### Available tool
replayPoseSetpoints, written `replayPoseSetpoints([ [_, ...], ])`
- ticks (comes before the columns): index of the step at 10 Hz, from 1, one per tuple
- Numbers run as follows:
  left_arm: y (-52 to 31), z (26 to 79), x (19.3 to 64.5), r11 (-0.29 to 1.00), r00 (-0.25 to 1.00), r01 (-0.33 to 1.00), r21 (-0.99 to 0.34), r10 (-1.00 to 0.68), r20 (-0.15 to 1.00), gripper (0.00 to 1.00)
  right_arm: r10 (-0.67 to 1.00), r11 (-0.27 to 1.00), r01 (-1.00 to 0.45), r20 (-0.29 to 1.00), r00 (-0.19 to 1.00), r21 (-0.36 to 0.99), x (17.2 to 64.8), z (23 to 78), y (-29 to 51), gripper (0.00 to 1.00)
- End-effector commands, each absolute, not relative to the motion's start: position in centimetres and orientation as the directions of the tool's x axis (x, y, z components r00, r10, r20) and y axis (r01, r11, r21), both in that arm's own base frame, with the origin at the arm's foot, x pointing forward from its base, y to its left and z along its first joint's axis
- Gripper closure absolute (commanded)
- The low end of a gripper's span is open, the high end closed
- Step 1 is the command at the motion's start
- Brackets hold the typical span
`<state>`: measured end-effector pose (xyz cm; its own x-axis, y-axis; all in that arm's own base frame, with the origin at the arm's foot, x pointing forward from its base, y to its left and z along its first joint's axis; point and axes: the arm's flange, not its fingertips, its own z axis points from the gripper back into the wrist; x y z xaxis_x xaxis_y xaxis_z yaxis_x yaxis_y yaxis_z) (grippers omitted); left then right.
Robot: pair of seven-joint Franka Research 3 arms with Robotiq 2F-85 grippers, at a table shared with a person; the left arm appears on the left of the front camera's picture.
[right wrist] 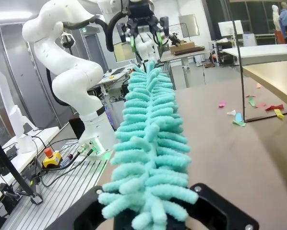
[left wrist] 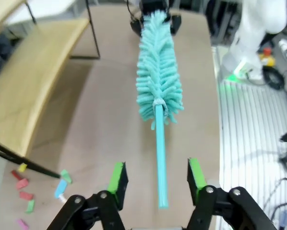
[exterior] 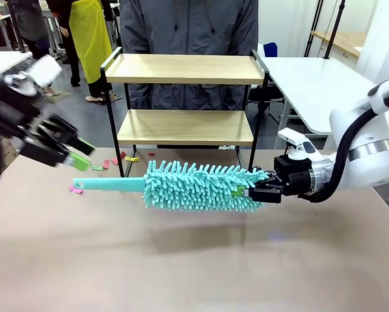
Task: Clean the shelf.
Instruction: Hand the Duster back to the human.
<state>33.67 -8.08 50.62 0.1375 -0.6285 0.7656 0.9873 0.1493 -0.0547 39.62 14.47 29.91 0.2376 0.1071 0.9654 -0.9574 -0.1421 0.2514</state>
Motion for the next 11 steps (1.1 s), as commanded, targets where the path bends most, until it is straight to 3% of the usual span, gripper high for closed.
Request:
replayPoseSetpoints([
  [1, -2.8, 51.5, 32.4, 0.145, 0.088, 0.989, -0.012, -0.53, 0.844, 0.0, 0.11, -0.146, -0.958, 0.966, 0.232, 0.247, 39.7, 30.1, 14.5, 1.0],
  [6, 5.0, 50.2, 31.5, 0.14, 0.084, 0.99, -0.026, -0.425, 0.901, 0.0, 0.11, -0.146, -0.958, 0.966, 0.232, 0.247, 39.7, 30.1, 14.5, 1.0],
  [7, 4.7, 51.1, 30.7, 0.172, 0.084, 0.985, -0.003, -0.466, 0.881, 0.0, 0.107, -0.142, -0.957, 0.965, 0.238, 0.252, 39.6, 29.9, 14.5, 0.83],
  [11, 4.7, 51.1, 30.7, 0.172, 0.084, 0.985, -0.003, -0.466, 0.881, 0.0, 0.056, -0.016, -0.998, 0.996, 0.067, 0.068, 40.4, 42.8, 11.2, 0.83],
])
